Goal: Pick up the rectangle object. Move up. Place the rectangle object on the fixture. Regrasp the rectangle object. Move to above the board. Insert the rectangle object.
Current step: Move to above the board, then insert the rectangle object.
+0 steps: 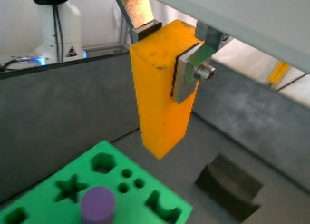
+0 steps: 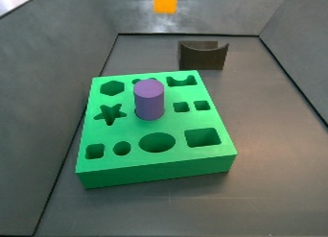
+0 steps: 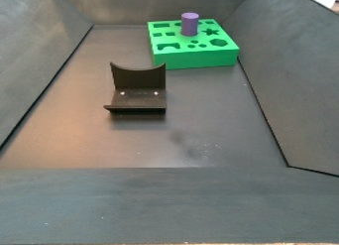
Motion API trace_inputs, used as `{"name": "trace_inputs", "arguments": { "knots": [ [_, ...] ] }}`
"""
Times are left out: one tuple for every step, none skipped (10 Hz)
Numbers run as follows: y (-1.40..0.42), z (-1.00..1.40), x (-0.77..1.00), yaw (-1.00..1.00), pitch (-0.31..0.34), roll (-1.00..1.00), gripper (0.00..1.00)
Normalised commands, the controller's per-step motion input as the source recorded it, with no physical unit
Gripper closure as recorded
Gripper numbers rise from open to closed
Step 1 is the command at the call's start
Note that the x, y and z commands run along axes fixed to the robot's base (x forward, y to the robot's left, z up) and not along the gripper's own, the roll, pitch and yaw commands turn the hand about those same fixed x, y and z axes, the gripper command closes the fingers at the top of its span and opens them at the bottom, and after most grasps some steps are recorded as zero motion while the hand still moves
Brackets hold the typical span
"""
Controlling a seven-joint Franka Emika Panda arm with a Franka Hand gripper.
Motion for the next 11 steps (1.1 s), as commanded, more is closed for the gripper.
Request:
{"name": "trace_inputs", "arguments": {
  "knots": [
    [-0.09,0.02,-0.14,-0.11,-0.007,-1.00,1.00],
    [-0.02,0.01,-0.11,-0.08,-0.029,-0.89,1.00],
    [0.01,0.01,-0.10,-0.06,-0.047,-0.67,1.00],
    [0.02,0.00,-0.08,-0.02,-0.055,-0.42,1.00],
    [0.01,0.00,-0.07,-0.03,-0.054,-0.32,1.00],
    [0.00,-0.01,-0.02,0.00,-0.001,0.00,1.00],
    [0.00,0.00,0.00,0.00,0.000,-0.01,1.00],
    [-0.06,-0.02,0.00,0.00,0.000,0.00,1.00],
    [-0.34,-0.06,0.05,0.00,0.000,0.00,1.00],
    [-0.71,-0.04,0.45,-0.28,0.000,0.00,1.00],
    [-0.71,-0.03,0.47,-0.27,0.000,0.00,1.00]
  ]
}}
